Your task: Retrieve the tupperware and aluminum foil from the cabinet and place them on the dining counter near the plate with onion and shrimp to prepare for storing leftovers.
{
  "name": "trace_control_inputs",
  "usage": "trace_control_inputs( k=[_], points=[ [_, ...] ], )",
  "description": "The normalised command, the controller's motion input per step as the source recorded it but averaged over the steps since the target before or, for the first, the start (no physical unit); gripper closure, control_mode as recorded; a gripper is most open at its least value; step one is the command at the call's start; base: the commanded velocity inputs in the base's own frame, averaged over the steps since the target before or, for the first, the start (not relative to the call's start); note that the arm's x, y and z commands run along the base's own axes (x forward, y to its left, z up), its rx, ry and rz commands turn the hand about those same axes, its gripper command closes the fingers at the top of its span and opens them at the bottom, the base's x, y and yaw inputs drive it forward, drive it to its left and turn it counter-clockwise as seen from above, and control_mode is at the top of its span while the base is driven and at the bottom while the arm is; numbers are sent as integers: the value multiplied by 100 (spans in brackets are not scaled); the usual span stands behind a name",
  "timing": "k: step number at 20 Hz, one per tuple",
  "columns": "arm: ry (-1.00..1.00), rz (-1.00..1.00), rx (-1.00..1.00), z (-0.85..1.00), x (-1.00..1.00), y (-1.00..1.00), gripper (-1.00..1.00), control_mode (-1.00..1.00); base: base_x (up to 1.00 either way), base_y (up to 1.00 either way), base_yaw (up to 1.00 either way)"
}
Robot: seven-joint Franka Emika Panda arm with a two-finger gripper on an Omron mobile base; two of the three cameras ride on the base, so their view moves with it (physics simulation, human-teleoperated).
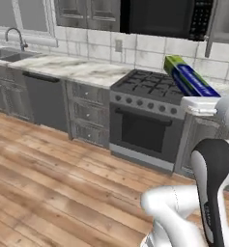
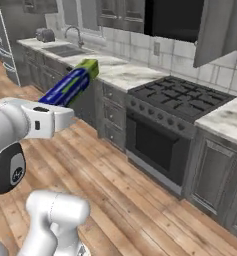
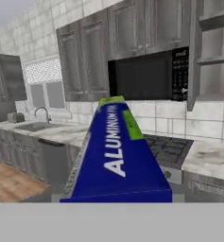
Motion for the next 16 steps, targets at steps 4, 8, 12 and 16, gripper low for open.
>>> trace_control_inputs(
  k=[4, 8, 12, 16],
  points=[
    [0, 0, 0, 0, 0, 0, 100, 100, -10, 58, 90],
    [0, 0, 0, 0, 0, 0, 100, 100, -16, 40, 96],
    [0, 0, 0, 0, 0, 0, 100, 100, -18, 43, 94],
    [0, 0, 0, 0, 0, 0, 100, 100, -21, 44, 93]
  ],
)
